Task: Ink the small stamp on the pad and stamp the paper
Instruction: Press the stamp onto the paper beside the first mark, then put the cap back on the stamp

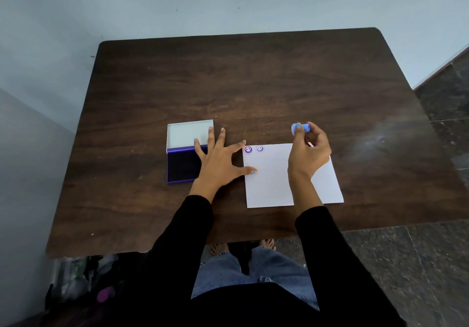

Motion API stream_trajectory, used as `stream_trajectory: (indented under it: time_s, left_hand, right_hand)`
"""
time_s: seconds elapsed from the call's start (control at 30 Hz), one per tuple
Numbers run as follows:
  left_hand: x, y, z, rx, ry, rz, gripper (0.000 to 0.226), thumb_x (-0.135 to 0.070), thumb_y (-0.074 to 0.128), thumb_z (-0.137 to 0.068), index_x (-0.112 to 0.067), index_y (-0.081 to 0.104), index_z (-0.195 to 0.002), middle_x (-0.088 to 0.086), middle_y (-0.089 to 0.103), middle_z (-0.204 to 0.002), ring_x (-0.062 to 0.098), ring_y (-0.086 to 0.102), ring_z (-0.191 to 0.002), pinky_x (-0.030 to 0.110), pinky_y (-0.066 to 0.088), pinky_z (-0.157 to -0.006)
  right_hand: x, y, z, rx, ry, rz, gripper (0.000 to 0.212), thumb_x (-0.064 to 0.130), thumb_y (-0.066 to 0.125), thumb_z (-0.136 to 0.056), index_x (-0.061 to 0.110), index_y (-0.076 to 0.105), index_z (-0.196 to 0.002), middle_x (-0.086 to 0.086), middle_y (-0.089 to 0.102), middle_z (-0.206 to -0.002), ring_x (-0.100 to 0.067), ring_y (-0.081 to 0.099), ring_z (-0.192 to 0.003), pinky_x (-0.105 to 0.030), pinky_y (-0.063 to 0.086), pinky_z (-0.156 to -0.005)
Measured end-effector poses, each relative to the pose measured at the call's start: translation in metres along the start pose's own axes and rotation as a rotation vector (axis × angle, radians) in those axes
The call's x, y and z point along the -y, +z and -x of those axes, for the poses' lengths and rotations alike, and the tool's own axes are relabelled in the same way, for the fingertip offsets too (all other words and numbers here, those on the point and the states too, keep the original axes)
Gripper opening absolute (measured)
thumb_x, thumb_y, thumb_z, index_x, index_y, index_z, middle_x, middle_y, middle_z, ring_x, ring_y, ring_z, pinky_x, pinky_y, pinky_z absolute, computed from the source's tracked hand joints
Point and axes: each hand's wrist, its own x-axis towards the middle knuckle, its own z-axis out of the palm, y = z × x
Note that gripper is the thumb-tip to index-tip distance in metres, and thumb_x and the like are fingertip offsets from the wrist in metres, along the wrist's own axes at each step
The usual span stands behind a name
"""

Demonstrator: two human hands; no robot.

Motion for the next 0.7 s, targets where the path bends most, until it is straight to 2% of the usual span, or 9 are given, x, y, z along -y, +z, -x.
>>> stream_trajectory:
  time_s: [0.07, 0.17, 0.27, 0.5, 0.7]
  left_hand:
    - [0.001, -0.005, 0.003, -0.031, -0.032, 0.033, 0.08, -0.069, 0.068, -0.062, -0.042, 0.044, -0.133, 0.006, 0.004, -0.161, 0.027, -0.02, -0.145, 0.058, -0.021, -0.106]
    - [0.004, -0.012, 0.009, -0.066, -0.054, 0.051, 0.058, -0.061, 0.078, -0.056, -0.037, 0.06, -0.107, 0.006, 0.011, -0.16, 0.026, -0.019, -0.145, 0.056, -0.023, -0.104]
    - [0.007, -0.018, 0.016, -0.028, -0.07, 0.018, 0.048, -0.056, 0.081, -0.055, -0.034, 0.059, -0.091, 0.007, 0.013, -0.159, 0.028, -0.019, -0.145, 0.058, -0.023, -0.105]
    - [0.008, -0.025, 0.022, 0.021, -0.086, -0.013, 0.042, -0.046, 0.082, -0.06, -0.033, 0.062, -0.094, 0.008, 0.015, -0.159, 0.03, -0.018, -0.145, 0.062, -0.02, -0.106]
    - [0.005, -0.022, 0.021, 0.018, -0.105, -0.003, 0.031, -0.046, 0.08, -0.064, -0.036, 0.064, -0.088, 0.007, 0.013, -0.159, 0.03, -0.017, -0.146, 0.063, -0.019, -0.106]
  right_hand:
    - [0.0, 0.0, -0.002, -0.007, 0.022, -0.015, 0.022, 0.016, 0.072, -0.081, 0.007, 0.068, -0.1, -0.002, 0.069, -0.084, -0.007, 0.064, -0.075, -0.016, 0.054, -0.074]
    - [0.001, 0.0, -0.005, -0.017, 0.046, -0.038, 0.021, 0.017, 0.071, -0.081, 0.008, 0.069, -0.099, 0.002, 0.068, -0.083, -0.004, 0.064, -0.072, -0.007, 0.052, -0.067]
    - [0.001, 0.001, -0.007, -0.03, 0.079, -0.07, 0.02, 0.017, 0.071, -0.082, 0.008, 0.069, -0.1, 0.0, 0.07, -0.085, -0.008, 0.067, -0.077, -0.007, 0.052, -0.067]
    - [0.002, 0.002, -0.019, -0.053, 0.213, -0.185, 0.018, 0.016, 0.07, -0.082, 0.007, 0.069, -0.098, -0.011, 0.074, -0.092, -0.02, 0.072, -0.087, -0.031, 0.058, -0.083]
    - [0.005, 0.007, -0.023, -0.042, 0.224, -0.194, 0.018, 0.017, 0.071, -0.082, 0.008, 0.07, -0.097, -0.011, 0.074, -0.092, -0.018, 0.072, -0.085, -0.027, 0.059, -0.08]
